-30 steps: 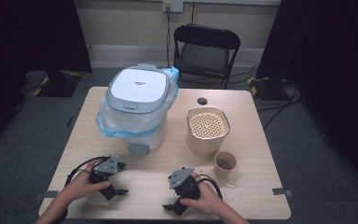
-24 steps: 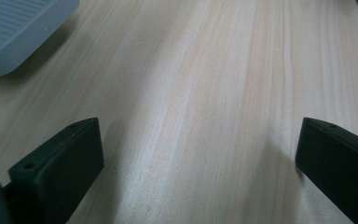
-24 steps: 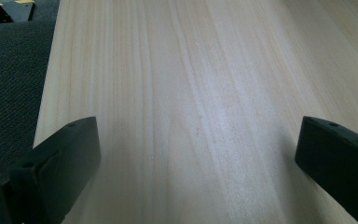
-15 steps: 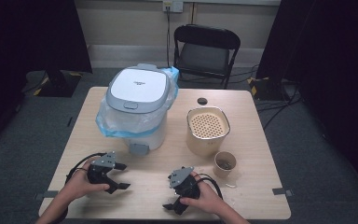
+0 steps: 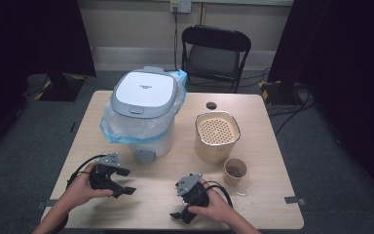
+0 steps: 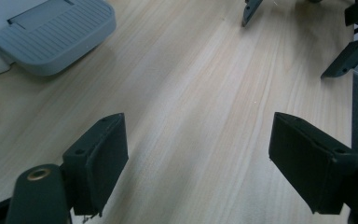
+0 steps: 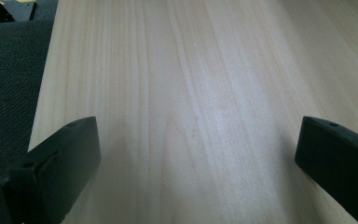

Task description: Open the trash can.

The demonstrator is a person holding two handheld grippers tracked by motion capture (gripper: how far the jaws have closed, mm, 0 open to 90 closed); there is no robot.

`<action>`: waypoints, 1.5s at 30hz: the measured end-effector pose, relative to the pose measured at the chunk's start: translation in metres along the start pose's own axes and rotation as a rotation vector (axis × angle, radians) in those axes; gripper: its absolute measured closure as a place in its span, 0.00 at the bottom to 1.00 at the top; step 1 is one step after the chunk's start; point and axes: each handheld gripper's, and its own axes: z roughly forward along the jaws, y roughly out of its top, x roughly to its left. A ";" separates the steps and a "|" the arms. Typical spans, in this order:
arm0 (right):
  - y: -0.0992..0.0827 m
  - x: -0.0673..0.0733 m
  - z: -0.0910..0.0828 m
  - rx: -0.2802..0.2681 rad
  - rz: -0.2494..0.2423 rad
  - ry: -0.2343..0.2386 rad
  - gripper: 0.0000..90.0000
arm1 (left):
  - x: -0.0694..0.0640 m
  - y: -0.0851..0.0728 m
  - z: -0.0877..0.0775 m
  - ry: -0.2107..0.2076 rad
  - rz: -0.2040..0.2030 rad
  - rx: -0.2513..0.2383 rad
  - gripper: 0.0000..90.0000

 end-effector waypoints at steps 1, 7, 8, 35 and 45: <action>0.000 0.000 0.000 0.000 0.000 0.000 0.00 | 0.000 0.001 -0.002 0.002 -0.005 0.002 0.21; 0.000 0.000 0.000 0.000 0.000 0.000 0.00 | -0.002 0.004 -0.010 0.003 -0.042 0.004 0.22; 0.000 0.000 0.000 0.000 0.000 0.000 0.00 | -0.002 0.004 -0.012 0.005 -0.049 0.002 0.23; 0.000 0.000 0.000 0.002 0.003 -0.001 0.00 | -0.004 0.038 -0.057 0.048 -0.078 0.006 0.38; 0.000 0.000 0.000 0.002 0.003 -0.001 0.00 | -0.001 0.048 -0.078 0.066 -0.081 -0.005 0.47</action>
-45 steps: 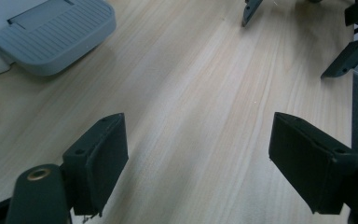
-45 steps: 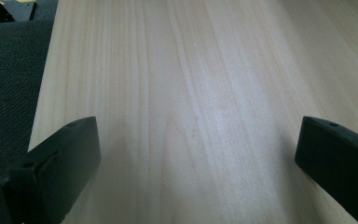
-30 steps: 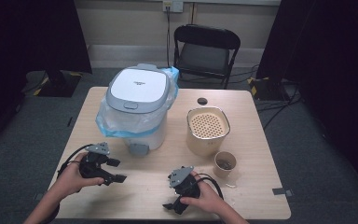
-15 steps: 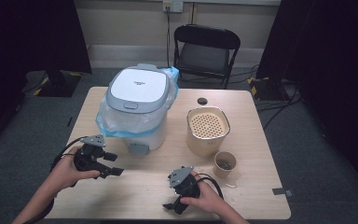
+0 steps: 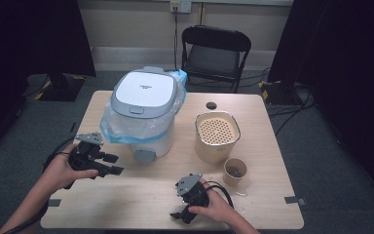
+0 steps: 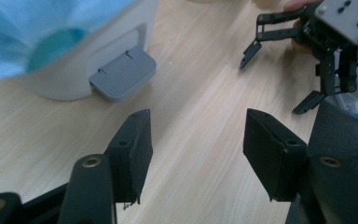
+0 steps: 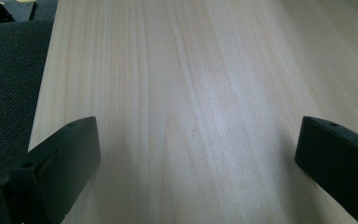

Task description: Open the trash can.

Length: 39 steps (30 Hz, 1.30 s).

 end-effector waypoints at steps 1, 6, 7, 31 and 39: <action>0.000 0.000 0.000 0.000 0.000 0.000 0.00 | 0.000 0.001 -0.002 0.002 0.000 -0.007 0.48; 0.000 0.000 0.000 0.000 0.000 0.000 0.00 | 0.000 0.009 -0.012 0.016 0.009 -0.016 0.50; 0.000 0.000 0.000 0.000 0.000 0.000 0.00 | 0.000 0.010 -0.013 0.018 0.011 -0.015 0.51; 0.000 0.000 0.000 -0.003 -0.002 -0.002 0.00 | -0.002 0.044 -0.033 0.039 0.041 -0.053 0.54; 0.000 0.000 0.000 -0.003 -0.003 -0.002 0.00 | -0.001 0.054 -0.041 0.052 0.028 -0.055 0.57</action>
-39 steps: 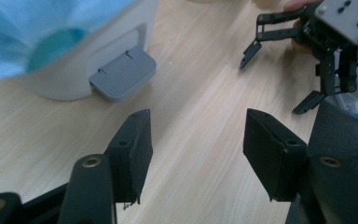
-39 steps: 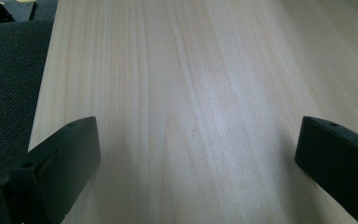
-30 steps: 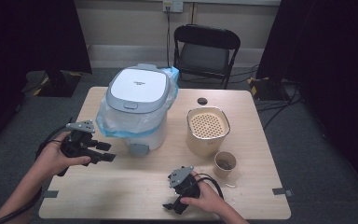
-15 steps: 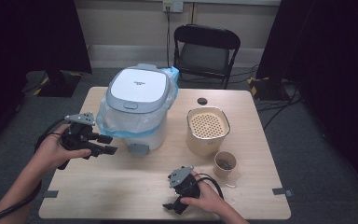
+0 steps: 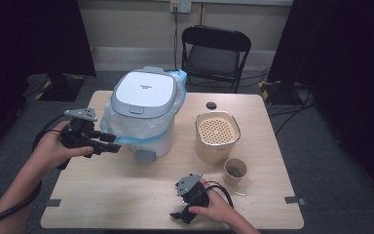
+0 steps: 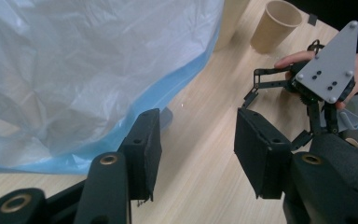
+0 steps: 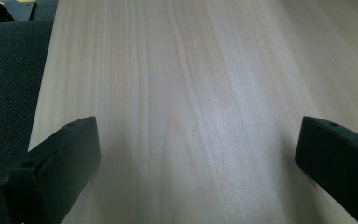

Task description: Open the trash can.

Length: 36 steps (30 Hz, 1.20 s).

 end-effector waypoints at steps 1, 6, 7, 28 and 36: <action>0.000 0.000 0.000 0.000 0.000 0.000 0.00 | 0.000 0.001 0.000 -0.003 -0.002 -0.005 0.58; 0.000 0.000 0.000 0.000 0.001 0.000 0.00 | 0.001 0.007 -0.003 -0.001 -0.010 -0.001 0.60; 0.000 0.000 0.000 -0.001 0.000 0.000 0.00 | 0.001 0.008 -0.004 0.000 -0.014 -0.003 0.61; 0.000 0.000 0.000 0.000 0.000 0.002 0.00 | -0.002 0.039 -0.017 0.017 -0.035 -0.017 0.68; 0.000 0.000 0.000 0.001 0.000 0.002 0.00 | -0.002 0.049 -0.019 0.027 -0.041 -0.024 0.72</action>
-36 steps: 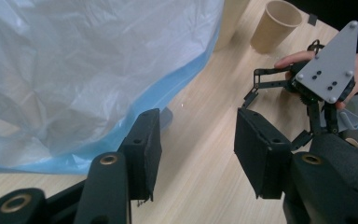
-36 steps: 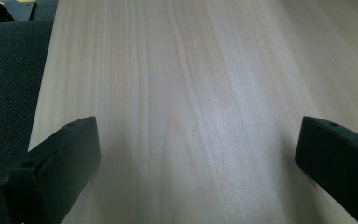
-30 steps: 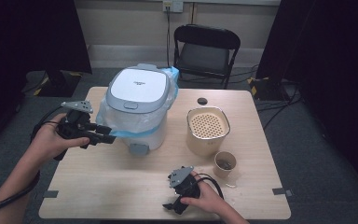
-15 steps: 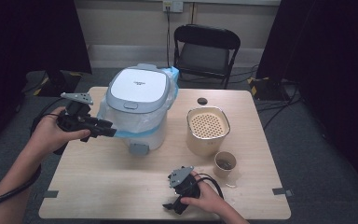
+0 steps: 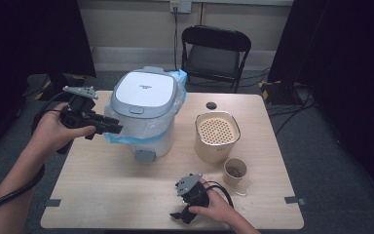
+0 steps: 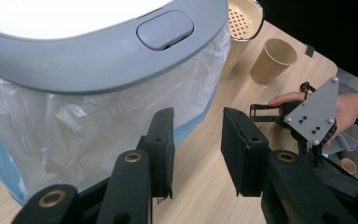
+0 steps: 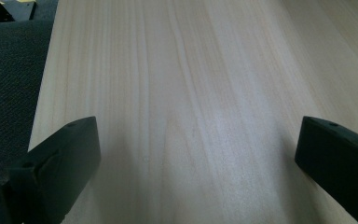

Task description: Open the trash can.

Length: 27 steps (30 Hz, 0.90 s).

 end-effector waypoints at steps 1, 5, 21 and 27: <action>0.000 0.000 0.000 0.000 0.000 0.000 0.00 | 0.000 0.001 0.000 0.002 0.000 0.003 0.72; 0.000 0.000 0.000 0.000 0.000 0.000 0.00 | 0.000 0.006 0.000 0.004 0.001 0.000 0.73; 0.000 0.000 0.000 0.000 0.000 0.000 0.00 | 0.004 0.029 -0.001 0.027 0.002 0.000 0.79; 0.000 0.000 0.000 0.000 0.000 0.000 0.00 | 0.006 0.035 0.002 0.055 -0.001 0.005 0.82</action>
